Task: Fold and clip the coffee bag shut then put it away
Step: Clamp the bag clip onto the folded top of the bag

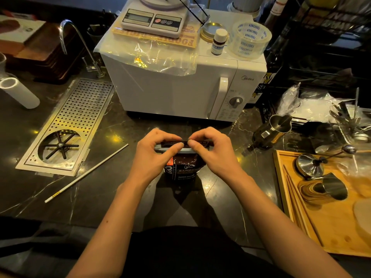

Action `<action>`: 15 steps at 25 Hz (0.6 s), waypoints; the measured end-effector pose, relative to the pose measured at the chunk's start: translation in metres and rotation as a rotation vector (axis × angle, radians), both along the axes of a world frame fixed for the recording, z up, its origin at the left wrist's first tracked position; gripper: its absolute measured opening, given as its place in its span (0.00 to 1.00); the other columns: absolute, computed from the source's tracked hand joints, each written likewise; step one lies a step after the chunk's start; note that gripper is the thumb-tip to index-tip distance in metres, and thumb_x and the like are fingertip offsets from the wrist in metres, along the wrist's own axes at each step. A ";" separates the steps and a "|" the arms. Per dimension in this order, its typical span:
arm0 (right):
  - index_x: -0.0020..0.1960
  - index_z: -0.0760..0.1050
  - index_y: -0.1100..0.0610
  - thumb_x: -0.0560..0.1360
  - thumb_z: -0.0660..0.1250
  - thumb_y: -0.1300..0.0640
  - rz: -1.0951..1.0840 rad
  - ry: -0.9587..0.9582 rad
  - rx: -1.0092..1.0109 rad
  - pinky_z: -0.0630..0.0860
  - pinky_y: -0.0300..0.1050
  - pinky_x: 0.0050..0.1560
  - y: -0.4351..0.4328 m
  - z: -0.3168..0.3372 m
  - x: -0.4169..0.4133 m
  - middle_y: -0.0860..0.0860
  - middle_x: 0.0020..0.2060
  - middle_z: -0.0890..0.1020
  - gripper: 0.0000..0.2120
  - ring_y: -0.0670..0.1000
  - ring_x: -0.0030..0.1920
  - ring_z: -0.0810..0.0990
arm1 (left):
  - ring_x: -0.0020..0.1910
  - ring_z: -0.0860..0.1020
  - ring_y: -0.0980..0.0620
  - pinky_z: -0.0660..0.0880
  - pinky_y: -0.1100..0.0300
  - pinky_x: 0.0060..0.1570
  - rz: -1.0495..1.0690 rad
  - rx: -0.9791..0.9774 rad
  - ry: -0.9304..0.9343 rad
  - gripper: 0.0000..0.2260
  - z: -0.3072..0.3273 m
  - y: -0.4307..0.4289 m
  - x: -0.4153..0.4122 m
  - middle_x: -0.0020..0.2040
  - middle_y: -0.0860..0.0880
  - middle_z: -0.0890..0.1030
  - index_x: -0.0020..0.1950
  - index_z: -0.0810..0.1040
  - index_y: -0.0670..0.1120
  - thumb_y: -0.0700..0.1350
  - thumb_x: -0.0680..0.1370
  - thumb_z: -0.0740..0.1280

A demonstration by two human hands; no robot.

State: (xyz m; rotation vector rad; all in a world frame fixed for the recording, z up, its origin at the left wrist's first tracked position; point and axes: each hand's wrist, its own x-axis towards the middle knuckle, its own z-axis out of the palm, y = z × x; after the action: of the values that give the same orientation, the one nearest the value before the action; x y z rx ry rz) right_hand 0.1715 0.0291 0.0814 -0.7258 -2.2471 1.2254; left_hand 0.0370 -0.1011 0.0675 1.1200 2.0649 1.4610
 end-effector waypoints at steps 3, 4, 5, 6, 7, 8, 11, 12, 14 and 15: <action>0.45 0.81 0.55 0.73 0.71 0.60 0.027 -0.016 0.086 0.71 0.30 0.46 -0.004 0.001 -0.009 0.46 0.40 0.80 0.02 0.40 0.42 0.78 | 0.47 0.80 0.54 0.76 0.61 0.49 0.002 0.047 0.046 0.03 0.001 0.006 0.001 0.44 0.53 0.81 0.46 0.84 0.50 0.44 0.73 0.73; 0.45 0.81 0.55 0.73 0.71 0.60 0.015 -0.022 0.107 0.72 0.32 0.46 -0.005 0.000 -0.011 0.47 0.40 0.80 0.02 0.41 0.42 0.78 | 0.46 0.80 0.54 0.76 0.60 0.48 0.017 0.050 0.062 0.03 0.001 0.007 0.001 0.43 0.53 0.81 0.45 0.84 0.49 0.43 0.73 0.73; 0.44 0.80 0.54 0.73 0.71 0.60 -0.003 -0.029 0.129 0.73 0.35 0.46 -0.006 -0.002 -0.012 0.48 0.40 0.80 0.02 0.42 0.42 0.78 | 0.45 0.80 0.55 0.76 0.60 0.47 0.029 0.049 0.080 0.02 0.000 0.007 0.000 0.42 0.52 0.82 0.45 0.84 0.48 0.42 0.73 0.73; 0.43 0.80 0.54 0.73 0.70 0.60 -0.021 -0.036 0.148 0.74 0.39 0.45 -0.007 -0.004 -0.014 0.48 0.40 0.80 0.02 0.44 0.42 0.78 | 0.44 0.80 0.55 0.76 0.60 0.47 0.034 0.046 0.099 0.02 0.000 0.007 0.000 0.42 0.52 0.82 0.45 0.84 0.47 0.42 0.73 0.73; 0.42 0.79 0.53 0.73 0.70 0.60 -0.038 -0.040 0.163 0.75 0.42 0.44 -0.008 -0.006 -0.015 0.48 0.39 0.79 0.03 0.46 0.42 0.77 | 0.44 0.80 0.56 0.76 0.59 0.47 0.033 0.040 0.122 0.01 -0.001 0.008 0.001 0.42 0.52 0.82 0.45 0.83 0.47 0.42 0.74 0.73; 0.42 0.78 0.53 0.73 0.69 0.61 -0.050 -0.041 0.173 0.75 0.45 0.43 -0.009 -0.007 -0.017 0.48 0.39 0.79 0.04 0.47 0.41 0.77 | 0.44 0.79 0.56 0.76 0.60 0.47 0.030 0.037 0.143 0.01 -0.002 0.009 0.002 0.42 0.51 0.82 0.45 0.83 0.46 0.42 0.74 0.72; 0.42 0.79 0.54 0.73 0.70 0.61 -0.055 -0.014 0.152 0.73 0.38 0.44 -0.011 -0.009 -0.018 0.47 0.38 0.79 0.03 0.44 0.41 0.77 | 0.44 0.79 0.56 0.75 0.62 0.46 0.029 0.046 0.147 0.02 -0.003 0.008 0.000 0.42 0.52 0.81 0.45 0.83 0.48 0.42 0.74 0.72; 0.42 0.80 0.55 0.73 0.70 0.60 -0.054 -0.004 0.128 0.72 0.35 0.44 -0.010 -0.009 -0.017 0.47 0.38 0.79 0.02 0.43 0.41 0.77 | 0.45 0.79 0.56 0.75 0.63 0.47 0.029 0.040 0.132 0.02 -0.003 0.007 -0.001 0.42 0.52 0.81 0.45 0.83 0.49 0.42 0.74 0.72; 0.42 0.81 0.56 0.73 0.71 0.59 -0.061 0.002 0.086 0.71 0.32 0.45 -0.005 -0.008 -0.011 0.46 0.38 0.81 0.01 0.42 0.42 0.78 | 0.46 0.79 0.56 0.75 0.65 0.47 0.045 0.018 0.083 0.03 -0.004 0.003 -0.004 0.43 0.54 0.81 0.44 0.82 0.51 0.43 0.74 0.73; 0.42 0.81 0.56 0.73 0.72 0.59 -0.068 -0.001 0.077 0.72 0.33 0.44 -0.003 -0.009 -0.008 0.47 0.38 0.81 0.02 0.43 0.42 0.78 | 0.45 0.80 0.56 0.75 0.65 0.47 0.064 0.011 0.063 0.03 -0.004 0.001 -0.005 0.43 0.56 0.81 0.44 0.82 0.52 0.44 0.73 0.73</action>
State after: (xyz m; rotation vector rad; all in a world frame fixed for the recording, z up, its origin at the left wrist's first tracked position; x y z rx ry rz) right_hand 0.1638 0.0264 0.0728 -0.7672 -2.2384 1.1004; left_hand 0.0320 -0.0999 0.0631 1.1272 2.1563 1.4867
